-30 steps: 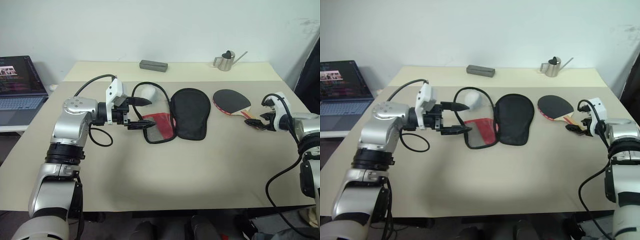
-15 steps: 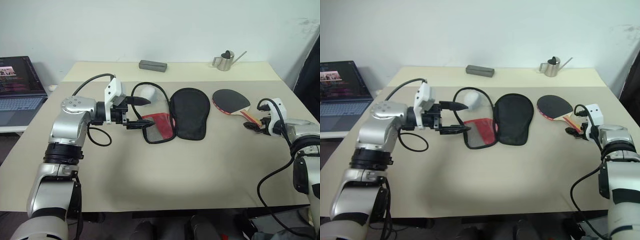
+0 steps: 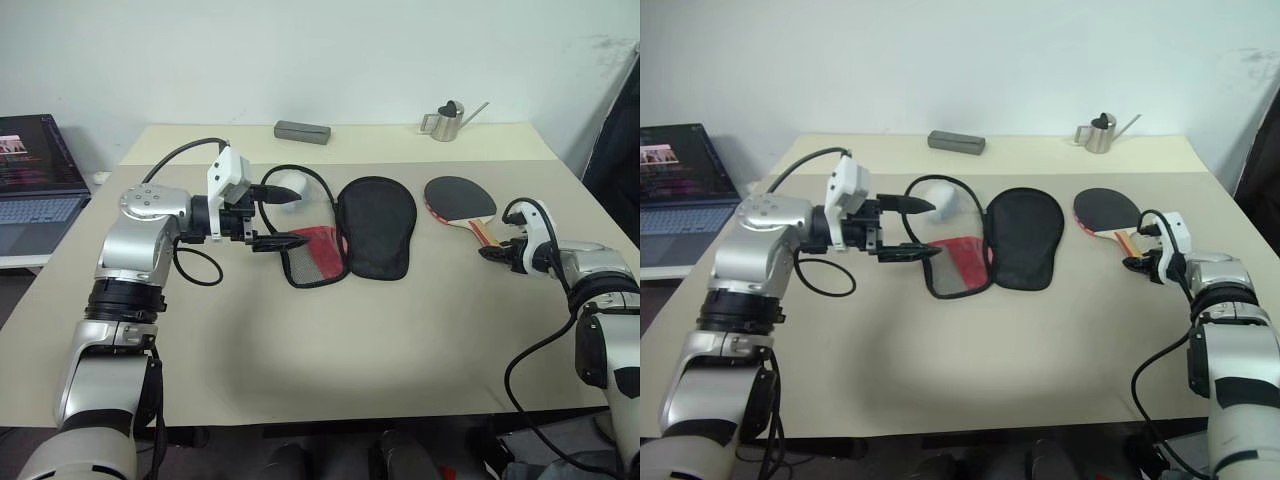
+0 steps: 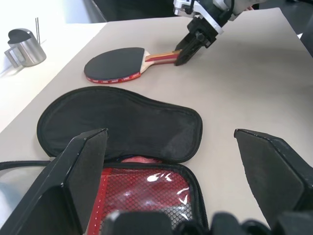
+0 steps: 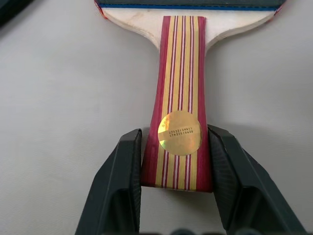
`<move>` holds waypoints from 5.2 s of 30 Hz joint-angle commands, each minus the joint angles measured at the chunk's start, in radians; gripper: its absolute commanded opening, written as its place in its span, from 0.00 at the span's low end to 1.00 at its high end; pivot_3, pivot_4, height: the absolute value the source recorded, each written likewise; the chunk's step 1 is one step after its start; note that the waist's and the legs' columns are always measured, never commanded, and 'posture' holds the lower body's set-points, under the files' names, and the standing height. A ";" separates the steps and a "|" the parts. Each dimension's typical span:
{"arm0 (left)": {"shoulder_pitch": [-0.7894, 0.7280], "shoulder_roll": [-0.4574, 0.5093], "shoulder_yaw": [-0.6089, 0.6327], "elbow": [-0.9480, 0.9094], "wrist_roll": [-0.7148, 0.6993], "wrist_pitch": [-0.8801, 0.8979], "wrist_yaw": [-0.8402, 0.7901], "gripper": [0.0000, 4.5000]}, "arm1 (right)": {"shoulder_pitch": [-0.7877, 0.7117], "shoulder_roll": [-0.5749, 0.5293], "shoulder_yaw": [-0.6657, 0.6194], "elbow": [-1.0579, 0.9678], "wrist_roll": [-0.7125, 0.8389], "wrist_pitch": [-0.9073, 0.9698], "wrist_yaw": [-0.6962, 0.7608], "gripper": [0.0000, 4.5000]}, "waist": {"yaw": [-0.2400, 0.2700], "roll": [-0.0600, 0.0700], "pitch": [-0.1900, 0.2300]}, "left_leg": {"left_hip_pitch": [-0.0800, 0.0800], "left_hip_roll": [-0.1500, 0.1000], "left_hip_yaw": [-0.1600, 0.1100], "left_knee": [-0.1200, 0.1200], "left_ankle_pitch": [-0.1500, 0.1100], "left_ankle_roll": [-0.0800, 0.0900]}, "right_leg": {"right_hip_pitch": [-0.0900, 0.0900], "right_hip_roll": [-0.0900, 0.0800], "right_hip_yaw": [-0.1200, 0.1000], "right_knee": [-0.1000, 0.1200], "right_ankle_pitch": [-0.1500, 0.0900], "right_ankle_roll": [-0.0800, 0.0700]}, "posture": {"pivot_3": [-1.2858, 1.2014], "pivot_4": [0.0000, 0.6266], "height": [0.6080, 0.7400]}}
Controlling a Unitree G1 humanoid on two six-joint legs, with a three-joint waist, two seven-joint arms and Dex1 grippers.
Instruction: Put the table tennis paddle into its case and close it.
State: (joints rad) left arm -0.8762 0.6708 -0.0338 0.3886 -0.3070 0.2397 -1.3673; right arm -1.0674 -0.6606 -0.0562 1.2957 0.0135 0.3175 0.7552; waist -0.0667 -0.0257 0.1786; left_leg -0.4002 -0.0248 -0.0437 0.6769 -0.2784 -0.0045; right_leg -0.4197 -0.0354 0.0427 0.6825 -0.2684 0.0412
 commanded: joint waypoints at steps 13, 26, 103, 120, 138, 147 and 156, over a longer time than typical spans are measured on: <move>0.037 0.074 0.068 -0.021 -0.010 -0.024 0.038 1.00 | -0.040 0.023 -0.084 -0.252 0.065 0.202 -0.216 0.34 | 0.006 0.001 0.001 | 0.001 0.000 -0.001 0.001 0.000 0.000 | 0.002 0.000 -0.001 0.000 0.003 0.000 | 0.52 0.24 1.00; 0.048 0.069 0.069 -0.035 -0.017 -0.017 0.053 1.00 | 0.198 0.137 -0.164 -1.097 0.228 0.762 -0.330 0.34 | 0.016 0.002 0.001 | -0.003 0.000 -0.001 0.001 0.000 0.000 | -0.002 0.000 -0.001 -0.001 0.003 0.000 | 0.52 0.24 1.00; 0.021 0.058 0.075 0.006 -0.019 -0.043 0.046 1.00 | 0.463 0.029 0.115 -1.571 0.377 0.688 -0.094 0.96 | 0.013 0.001 0.001 | -0.002 0.000 -0.003 0.001 0.000 0.001 | 0.000 0.001 -0.002 -0.002 0.003 0.000 | 0.52 0.24 1.00; 0.012 0.057 0.075 0.003 -0.019 -0.043 0.053 1.00 | 0.468 0.028 0.300 -1.386 0.145 0.325 -0.043 0.96 | 0.017 0.001 0.001 | -0.002 0.000 -0.003 0.001 0.000 0.001 | 0.000 0.001 -0.002 -0.002 0.003 0.000 | 0.52 0.24 1.00; 0.014 0.057 0.076 -0.004 -0.022 -0.040 0.050 1.00 | 0.375 0.148 0.287 -1.176 0.015 0.156 -0.096 0.96 | 0.015 0.001 0.001 | -0.001 0.000 -0.003 0.002 0.000 0.001 | 0.000 0.001 -0.002 -0.001 0.003 0.000 | 0.52 0.24 1.00; 0.016 0.058 0.079 -0.005 -0.024 -0.040 0.052 1.00 | 0.386 0.135 0.271 -1.220 0.028 0.177 -0.036 0.96 | 0.017 0.001 0.001 | -0.001 0.000 -0.003 0.002 0.000 0.000 | 0.000 0.001 -0.002 -0.001 0.003 0.000 | 0.52 0.24 1.00; 0.038 0.056 0.098 0.015 -0.018 -0.042 0.082 1.00 | 0.344 0.088 0.106 -1.421 0.256 0.424 0.073 0.96 | 0.018 0.001 0.001 | -0.001 0.000 -0.003 0.002 0.000 0.001 | 0.000 0.001 -0.002 -0.001 0.003 0.000 | 0.52 0.24 1.00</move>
State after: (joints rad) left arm -0.8352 0.7169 0.0335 0.4062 -0.3127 0.2100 -1.2961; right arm -0.6984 -0.5600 0.0918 -0.0552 0.2207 0.7031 0.8098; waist -0.0483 -0.0242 0.1796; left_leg -0.4015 -0.0245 -0.0471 0.6785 -0.2784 -0.0039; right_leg -0.4202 -0.0347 0.0401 0.6817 -0.2657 0.0408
